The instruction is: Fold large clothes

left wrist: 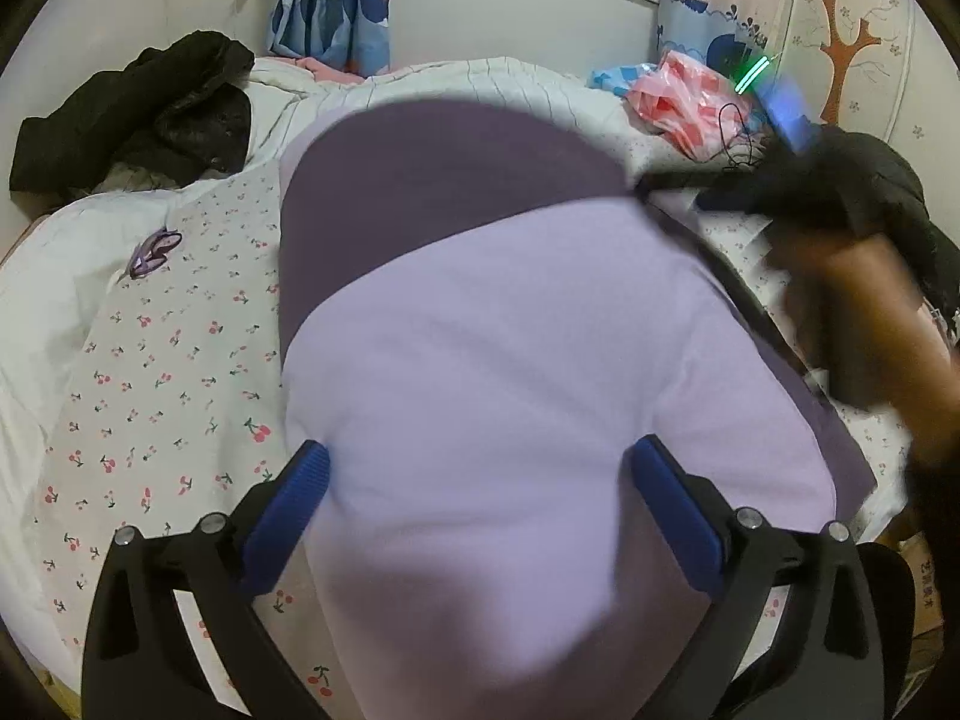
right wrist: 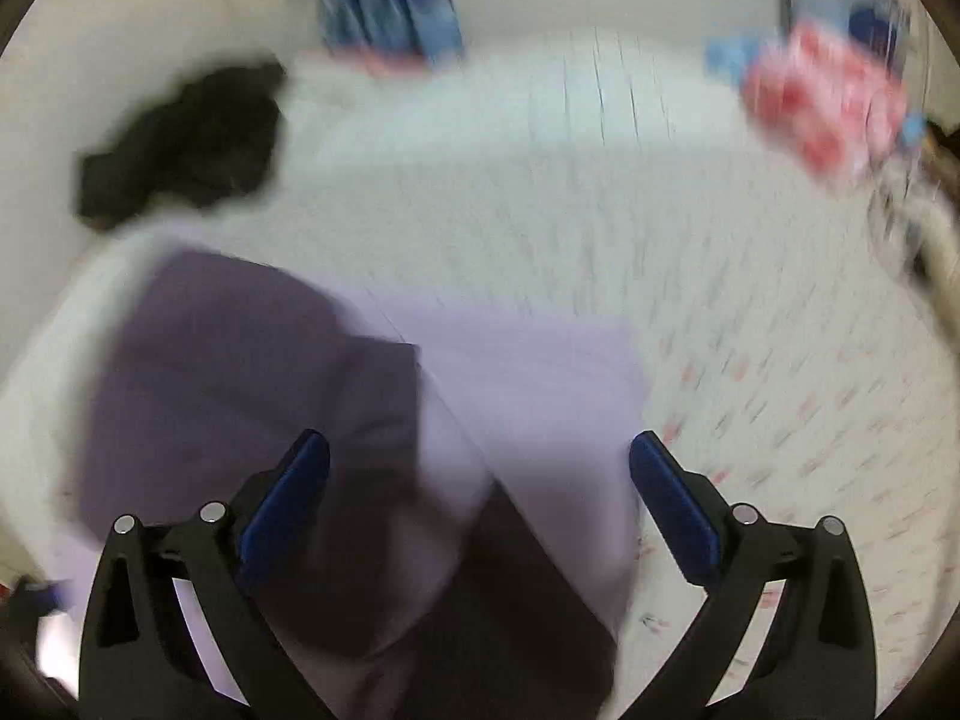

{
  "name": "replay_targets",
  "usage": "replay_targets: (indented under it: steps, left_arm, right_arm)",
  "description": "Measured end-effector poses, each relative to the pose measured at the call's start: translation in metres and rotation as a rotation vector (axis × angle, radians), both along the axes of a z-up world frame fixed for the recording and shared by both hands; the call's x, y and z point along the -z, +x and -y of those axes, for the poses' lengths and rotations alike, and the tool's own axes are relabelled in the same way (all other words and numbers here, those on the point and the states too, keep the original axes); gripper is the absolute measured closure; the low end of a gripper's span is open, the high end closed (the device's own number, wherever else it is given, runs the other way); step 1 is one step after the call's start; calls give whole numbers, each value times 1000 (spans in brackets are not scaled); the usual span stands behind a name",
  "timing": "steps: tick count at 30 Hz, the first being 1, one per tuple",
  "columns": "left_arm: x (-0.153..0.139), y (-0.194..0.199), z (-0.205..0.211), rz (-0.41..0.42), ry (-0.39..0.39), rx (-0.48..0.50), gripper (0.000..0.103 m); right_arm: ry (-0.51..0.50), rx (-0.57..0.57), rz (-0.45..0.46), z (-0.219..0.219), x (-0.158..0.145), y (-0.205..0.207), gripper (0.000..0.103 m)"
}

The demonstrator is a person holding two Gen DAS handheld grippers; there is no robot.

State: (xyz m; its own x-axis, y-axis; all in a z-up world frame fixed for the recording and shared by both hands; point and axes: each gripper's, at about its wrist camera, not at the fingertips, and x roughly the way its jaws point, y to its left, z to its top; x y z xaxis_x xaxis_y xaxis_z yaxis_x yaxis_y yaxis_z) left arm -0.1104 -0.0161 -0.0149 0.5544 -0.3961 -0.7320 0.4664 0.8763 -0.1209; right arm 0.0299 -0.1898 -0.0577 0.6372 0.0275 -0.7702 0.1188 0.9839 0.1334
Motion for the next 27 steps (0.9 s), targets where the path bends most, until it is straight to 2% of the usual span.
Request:
replay_targets:
  steps: [1, 2, 4, 7, 9, 12, 15, 17, 18, 19, 21, 23, 27]
  left_arm:
    - [-2, -1, 0, 12, -17, 8, 7]
    - [-4, -3, 1, 19, -27, 13, 7]
    - [-2, -4, 9, 21, 29, 1, 7]
    - [4, -5, 9, 22, 57, -25, 7]
    - [5, -8, 4, 8, 51, -48, 7]
    - [5, -10, 0, 4, 41, -65, 7]
    - [3, -17, 2, 22, 56, -74, 7]
    - [0, -22, 3, 41, 65, -85, 7]
    - [-1, -25, 3, 47, 67, -91, 7]
    - [-2, -28, 3, 51, 71, -96, 7]
    - [-6, -35, 4, 59, 82, -100, 7]
    - [-13, -48, 3, 97, 96, -116, 7]
    - [-30, -67, -2, 163, 102, -139, 7]
  right_arm:
    - [50, 6, -21, 8, 31, 6, 6]
    - [64, 21, -17, 14, 41, 8, 6]
    - [56, 18, -40, 18, 41, 9, 6]
    - [96, 20, -82, 21, 22, 4, 6]
    - [114, 17, -27, 15, -13, -28, 7]
    - [127, -53, 69, -8, -37, -87, 7]
    - [104, -129, 107, -35, -49, -140, 7]
    - [42, -144, 82, -54, -34, -162, 7]
    - [-12, -142, 34, -62, -15, -166, 7]
    - [-15, -144, 7, -67, 1, -166, 7]
    - [57, -128, -19, -58, 26, -176, 6]
    - [81, -112, -13, -53, 21, -181, 6]
    - [28, -85, 57, -60, -3, -207, 7]
